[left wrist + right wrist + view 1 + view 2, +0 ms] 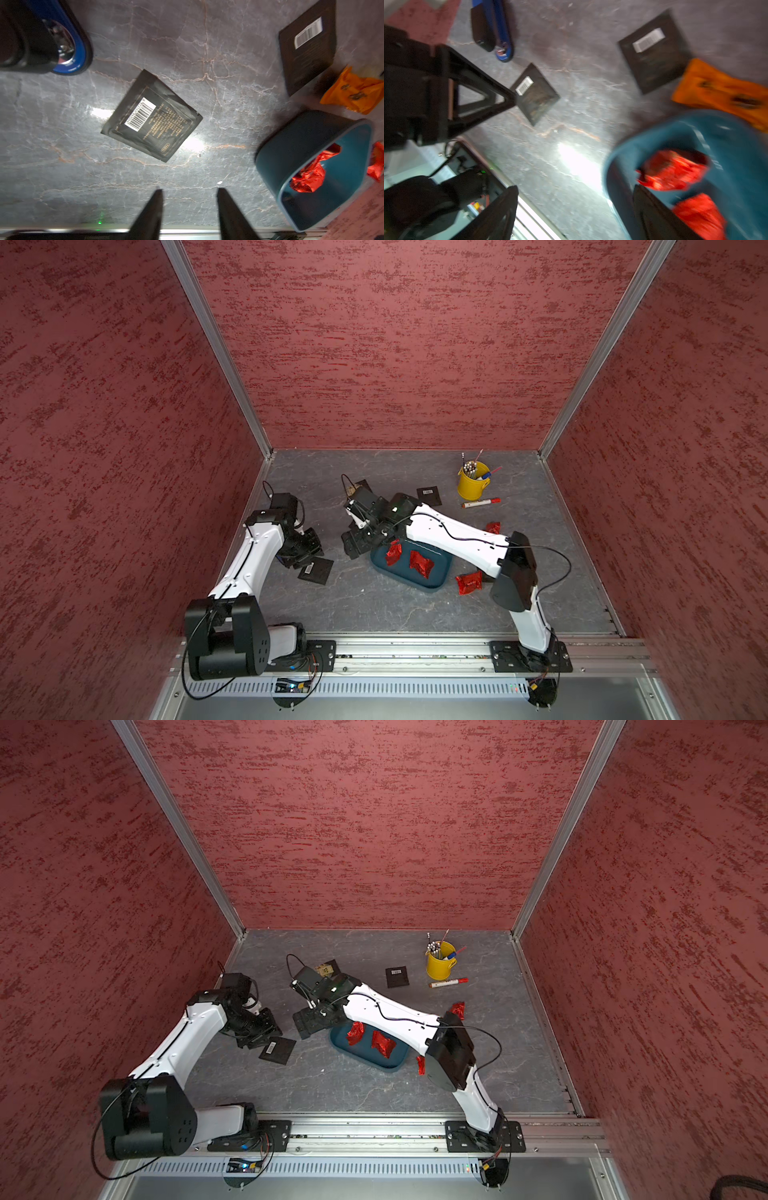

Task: Put the tea bags into the storage box
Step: Pick up the tea bag from the center of the board.

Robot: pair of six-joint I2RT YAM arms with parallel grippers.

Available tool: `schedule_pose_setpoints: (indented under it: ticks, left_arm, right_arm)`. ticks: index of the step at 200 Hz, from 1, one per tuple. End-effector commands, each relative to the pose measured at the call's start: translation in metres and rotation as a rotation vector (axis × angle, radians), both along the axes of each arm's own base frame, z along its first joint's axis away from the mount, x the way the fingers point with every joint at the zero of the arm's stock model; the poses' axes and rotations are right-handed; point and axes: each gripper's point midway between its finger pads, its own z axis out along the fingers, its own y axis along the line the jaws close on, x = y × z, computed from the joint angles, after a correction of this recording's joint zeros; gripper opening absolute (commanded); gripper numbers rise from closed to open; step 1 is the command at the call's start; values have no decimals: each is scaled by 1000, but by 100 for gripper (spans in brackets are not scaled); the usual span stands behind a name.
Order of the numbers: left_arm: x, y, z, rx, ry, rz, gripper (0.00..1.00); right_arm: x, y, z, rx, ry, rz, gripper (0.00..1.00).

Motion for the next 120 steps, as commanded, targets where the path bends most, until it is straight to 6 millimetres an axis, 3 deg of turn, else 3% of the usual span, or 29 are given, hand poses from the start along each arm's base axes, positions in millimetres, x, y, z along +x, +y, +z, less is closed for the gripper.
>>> schedule_pose_setpoints:
  ticks: [1, 23, 77, 120]
  left_arm:
    - [2, 13, 0, 31, 6, 44, 20]
    - [-1, 22, -3, 43, 8, 87, 0]
    - [-4, 38, -24, 44, 98, 153, 0]
    - [-1, 48, -39, 73, 161, 167, 0]
  right_arm:
    - [3, 42, 24, 174, 60, 12, 91]
    - [6, 62, 14, 203, 103, 16, 91]
    - [15, 70, -19, 175, 186, -54, 91]
    - [33, 67, -26, 190, 213, -134, 90]
